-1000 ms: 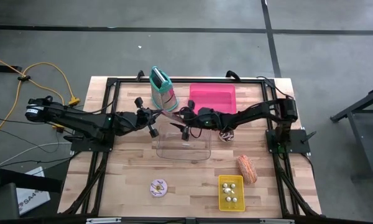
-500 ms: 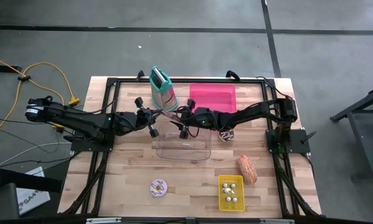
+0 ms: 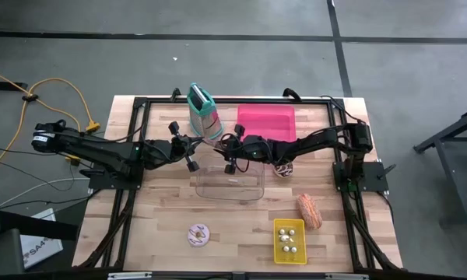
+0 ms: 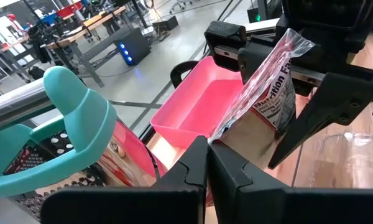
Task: Pick & Place Food Item
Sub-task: Put the red popcorn bag into the pink bin
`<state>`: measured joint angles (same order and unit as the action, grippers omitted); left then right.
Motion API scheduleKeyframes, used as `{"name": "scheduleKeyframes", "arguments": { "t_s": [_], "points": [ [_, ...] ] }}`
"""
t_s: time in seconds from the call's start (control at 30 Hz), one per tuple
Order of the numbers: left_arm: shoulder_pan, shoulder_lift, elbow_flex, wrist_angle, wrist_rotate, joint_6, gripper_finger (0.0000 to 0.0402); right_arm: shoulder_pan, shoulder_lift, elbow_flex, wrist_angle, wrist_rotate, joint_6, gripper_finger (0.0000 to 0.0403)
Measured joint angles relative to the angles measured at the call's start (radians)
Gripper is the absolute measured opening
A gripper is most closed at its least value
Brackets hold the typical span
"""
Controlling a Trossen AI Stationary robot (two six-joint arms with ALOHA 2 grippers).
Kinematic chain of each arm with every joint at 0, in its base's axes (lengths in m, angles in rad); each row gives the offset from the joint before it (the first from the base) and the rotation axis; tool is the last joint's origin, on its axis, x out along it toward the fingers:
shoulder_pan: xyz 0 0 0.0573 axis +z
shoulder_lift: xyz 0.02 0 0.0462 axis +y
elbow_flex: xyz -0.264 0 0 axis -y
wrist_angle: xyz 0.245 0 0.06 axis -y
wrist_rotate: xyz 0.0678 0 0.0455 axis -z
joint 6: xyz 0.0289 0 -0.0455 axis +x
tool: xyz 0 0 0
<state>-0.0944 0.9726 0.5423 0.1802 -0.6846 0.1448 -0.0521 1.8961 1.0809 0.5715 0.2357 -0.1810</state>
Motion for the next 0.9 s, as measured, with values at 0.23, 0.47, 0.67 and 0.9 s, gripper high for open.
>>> {"name": "scheduleKeyframes", "arguments": {
  "t_s": [0.23,0.47,0.67,0.9],
  "points": [
    [0.0,0.0,0.0,-0.001,0.002,-0.002,0.0,0.0,0.0,0.0,0.0,-0.002,0.0,0.0066],
    [0.0,0.0,0.0,-0.002,0.001,-0.002,0.0,0.0,0.0,0.0,0.0,-0.002,0.0,0.003],
    [0.0,0.0,0.0,-0.001,0.002,-0.002,0.0,0.0,0.0,0.0,0.0,-0.002,-0.007,0.0023],
    [0.0,0.0,0.0,-0.001,0.002,-0.002,0.0,0.0,0.0,0.0,0.0,-0.002,-0.007,0.0023]
  ]
}}
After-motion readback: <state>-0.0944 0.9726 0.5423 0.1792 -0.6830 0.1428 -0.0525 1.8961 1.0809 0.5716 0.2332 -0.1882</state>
